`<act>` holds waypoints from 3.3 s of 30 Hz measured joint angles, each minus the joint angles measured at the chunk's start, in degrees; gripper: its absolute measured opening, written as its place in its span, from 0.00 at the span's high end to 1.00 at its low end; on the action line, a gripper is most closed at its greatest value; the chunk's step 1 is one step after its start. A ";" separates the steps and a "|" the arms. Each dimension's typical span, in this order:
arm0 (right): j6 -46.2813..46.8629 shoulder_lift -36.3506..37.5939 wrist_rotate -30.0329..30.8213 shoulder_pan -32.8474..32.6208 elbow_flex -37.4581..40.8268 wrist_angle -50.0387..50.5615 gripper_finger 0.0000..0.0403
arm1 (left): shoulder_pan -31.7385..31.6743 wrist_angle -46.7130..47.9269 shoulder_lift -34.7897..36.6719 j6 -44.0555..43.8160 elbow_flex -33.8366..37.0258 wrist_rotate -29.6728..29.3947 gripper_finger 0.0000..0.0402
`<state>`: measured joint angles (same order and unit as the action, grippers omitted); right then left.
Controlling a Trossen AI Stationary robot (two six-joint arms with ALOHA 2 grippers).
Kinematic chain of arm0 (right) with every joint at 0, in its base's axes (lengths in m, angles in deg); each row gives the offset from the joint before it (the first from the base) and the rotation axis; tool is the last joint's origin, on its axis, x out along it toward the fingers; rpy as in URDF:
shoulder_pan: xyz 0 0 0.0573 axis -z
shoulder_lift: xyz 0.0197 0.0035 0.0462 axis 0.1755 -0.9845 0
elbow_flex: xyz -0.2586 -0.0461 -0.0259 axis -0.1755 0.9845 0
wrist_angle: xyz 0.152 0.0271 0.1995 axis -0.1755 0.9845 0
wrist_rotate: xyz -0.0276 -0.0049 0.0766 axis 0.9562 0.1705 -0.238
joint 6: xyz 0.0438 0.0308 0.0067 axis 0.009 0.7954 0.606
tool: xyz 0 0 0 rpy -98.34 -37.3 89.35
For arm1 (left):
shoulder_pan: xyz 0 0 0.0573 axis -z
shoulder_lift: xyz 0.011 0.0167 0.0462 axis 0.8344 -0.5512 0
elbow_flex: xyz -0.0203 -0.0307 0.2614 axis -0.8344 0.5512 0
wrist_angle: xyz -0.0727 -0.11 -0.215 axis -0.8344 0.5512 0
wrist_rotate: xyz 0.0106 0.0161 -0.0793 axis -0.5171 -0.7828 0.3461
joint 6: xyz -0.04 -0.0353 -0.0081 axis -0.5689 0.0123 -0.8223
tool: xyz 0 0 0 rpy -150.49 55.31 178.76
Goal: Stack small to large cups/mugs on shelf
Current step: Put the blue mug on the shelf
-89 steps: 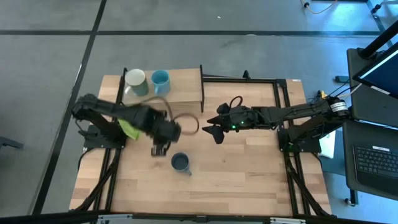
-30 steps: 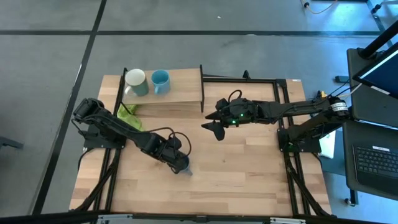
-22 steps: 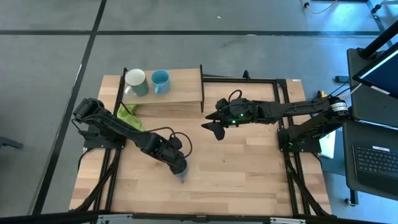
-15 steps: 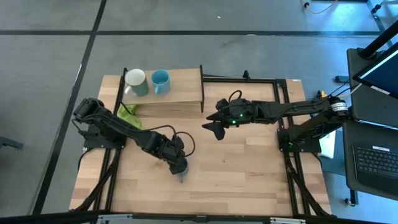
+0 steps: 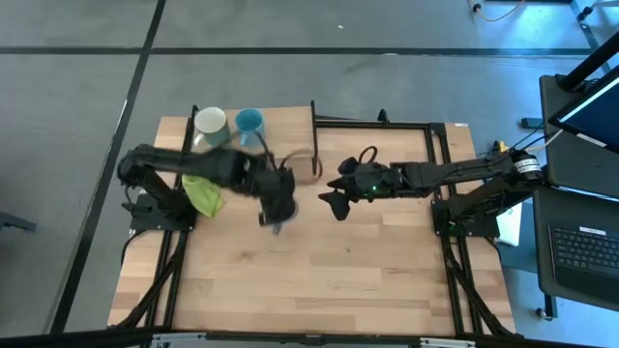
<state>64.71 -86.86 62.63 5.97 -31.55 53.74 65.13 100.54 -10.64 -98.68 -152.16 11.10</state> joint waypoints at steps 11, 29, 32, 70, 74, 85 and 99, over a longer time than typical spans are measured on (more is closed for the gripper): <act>4.97 0.00 4.74 -3.05 0.00 -1.74 0.33 | -22.53 -1.69 -0.01 37.08 -9.83 0.75 0.99; 12.92 -0.02 10.17 -5.13 0.04 -1.55 0.33 | -36.28 -3.06 -12.25 57.34 -22.43 12.21 1.00; 13.43 -0.02 10.17 -5.60 0.04 -1.55 0.33 | -37.80 -0.95 -14.59 56.99 -27.24 12.74 1.00; 13.51 -0.04 10.24 -7.17 0.04 -1.42 0.33 | -46.23 5.83 -21.19 48.22 -32.50 20.19 0.99; 13.51 -0.04 10.24 -7.17 0.04 -1.42 0.33 | -46.25 6.28 -21.19 47.12 -32.50 20.16 0.99; 13.25 -0.04 10.24 -7.19 0.04 -1.42 0.33 | -46.34 6.33 -21.22 46.74 -32.50 20.43 0.98; 11.97 -0.04 10.24 -7.19 0.04 -1.14 0.33 | -47.39 5.73 -23.14 45.68 -32.43 19.05 0.98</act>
<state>76.68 -86.91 72.87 -1.22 -31.51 52.60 17.74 106.27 -33.78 -53.00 -184.59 30.15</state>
